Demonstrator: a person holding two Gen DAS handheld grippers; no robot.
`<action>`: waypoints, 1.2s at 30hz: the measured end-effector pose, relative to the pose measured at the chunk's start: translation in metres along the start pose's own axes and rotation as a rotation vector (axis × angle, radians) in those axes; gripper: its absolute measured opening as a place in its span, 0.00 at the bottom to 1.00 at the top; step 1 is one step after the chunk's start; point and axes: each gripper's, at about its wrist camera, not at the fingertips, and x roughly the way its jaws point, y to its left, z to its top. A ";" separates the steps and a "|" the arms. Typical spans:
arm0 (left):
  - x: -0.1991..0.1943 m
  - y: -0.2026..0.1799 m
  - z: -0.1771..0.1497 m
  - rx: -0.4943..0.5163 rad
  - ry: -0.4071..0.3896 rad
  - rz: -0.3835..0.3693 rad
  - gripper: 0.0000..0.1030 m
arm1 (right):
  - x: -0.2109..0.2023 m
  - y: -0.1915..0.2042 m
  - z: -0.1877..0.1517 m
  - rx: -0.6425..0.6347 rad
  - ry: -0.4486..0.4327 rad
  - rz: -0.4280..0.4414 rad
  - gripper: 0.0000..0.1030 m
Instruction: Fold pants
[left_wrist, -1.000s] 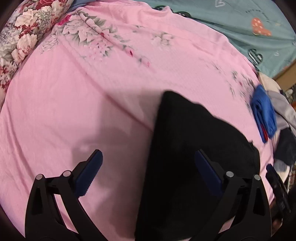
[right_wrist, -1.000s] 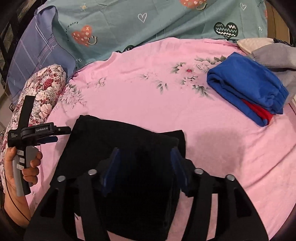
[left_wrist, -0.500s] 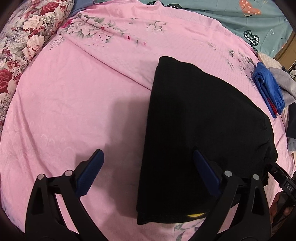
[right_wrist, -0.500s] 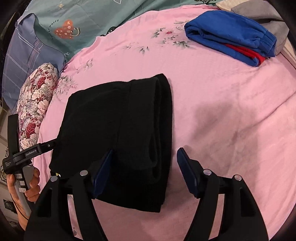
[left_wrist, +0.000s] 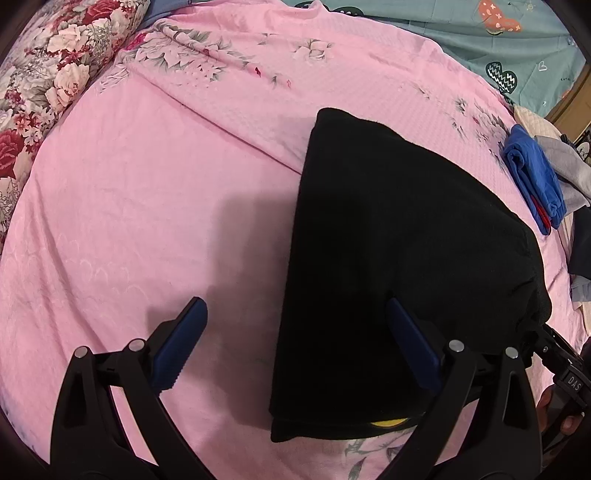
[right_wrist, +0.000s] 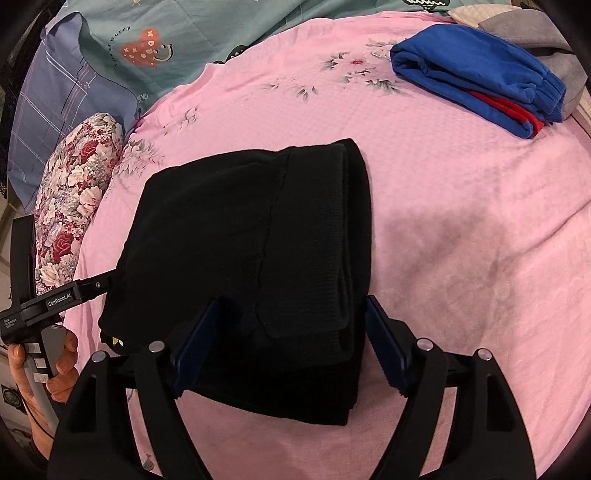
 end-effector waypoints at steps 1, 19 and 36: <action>0.000 0.002 0.001 0.000 0.006 -0.010 0.96 | 0.000 0.001 0.000 -0.003 0.001 0.006 0.77; 0.026 -0.017 0.036 0.089 0.208 -0.321 0.53 | 0.014 -0.005 0.018 0.001 0.005 0.082 0.77; -0.104 -0.021 0.098 0.141 -0.271 -0.269 0.16 | -0.046 0.096 0.094 -0.288 -0.188 0.176 0.29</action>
